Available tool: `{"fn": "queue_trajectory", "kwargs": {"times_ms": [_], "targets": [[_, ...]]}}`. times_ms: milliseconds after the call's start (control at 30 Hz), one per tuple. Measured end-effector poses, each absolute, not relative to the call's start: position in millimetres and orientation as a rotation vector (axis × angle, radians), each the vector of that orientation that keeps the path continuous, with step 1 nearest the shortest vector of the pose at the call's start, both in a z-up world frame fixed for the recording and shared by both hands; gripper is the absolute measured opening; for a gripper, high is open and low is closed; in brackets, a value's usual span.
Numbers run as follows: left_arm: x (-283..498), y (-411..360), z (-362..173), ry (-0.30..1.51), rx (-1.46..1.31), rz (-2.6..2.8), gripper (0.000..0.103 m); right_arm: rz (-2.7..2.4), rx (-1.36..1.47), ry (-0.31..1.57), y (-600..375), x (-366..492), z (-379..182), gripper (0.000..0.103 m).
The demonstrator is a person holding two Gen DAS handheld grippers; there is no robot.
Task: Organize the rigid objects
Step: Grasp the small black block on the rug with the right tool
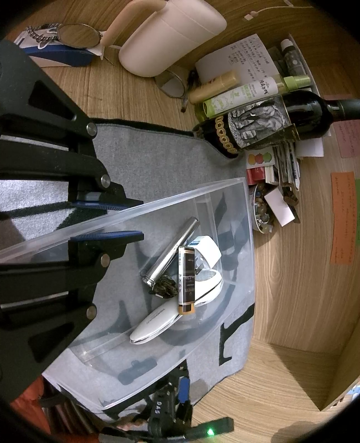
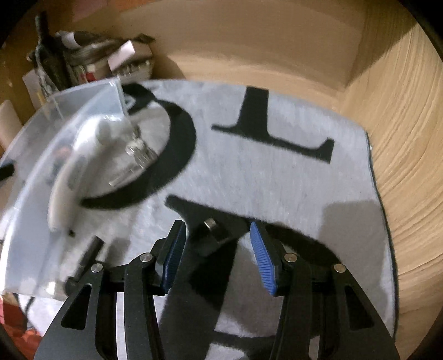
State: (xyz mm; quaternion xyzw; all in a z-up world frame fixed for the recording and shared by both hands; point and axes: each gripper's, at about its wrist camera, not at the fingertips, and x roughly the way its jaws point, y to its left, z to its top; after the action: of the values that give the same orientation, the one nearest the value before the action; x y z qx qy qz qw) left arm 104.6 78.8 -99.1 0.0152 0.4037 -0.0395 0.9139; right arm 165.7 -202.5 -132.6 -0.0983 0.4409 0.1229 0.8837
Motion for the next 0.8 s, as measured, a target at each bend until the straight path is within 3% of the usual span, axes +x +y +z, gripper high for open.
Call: {"fn": "queue_trajectory", "kwargs": {"times_ms": [167,333,800], "targets": [[105,79,-99,0.831,0.031,-0.081,0.014,0.267,-0.178,0.916,-207,165,-139,0.045],[105,79,-99,0.831,0.032,-0.081,0.014,0.283,-0.205,0.892,-204,160,-139,0.018],[104,80,-99,0.828,0.028,-0.084,0.014,0.32,-0.222,0.802,-183,154,-113,0.017]]}}
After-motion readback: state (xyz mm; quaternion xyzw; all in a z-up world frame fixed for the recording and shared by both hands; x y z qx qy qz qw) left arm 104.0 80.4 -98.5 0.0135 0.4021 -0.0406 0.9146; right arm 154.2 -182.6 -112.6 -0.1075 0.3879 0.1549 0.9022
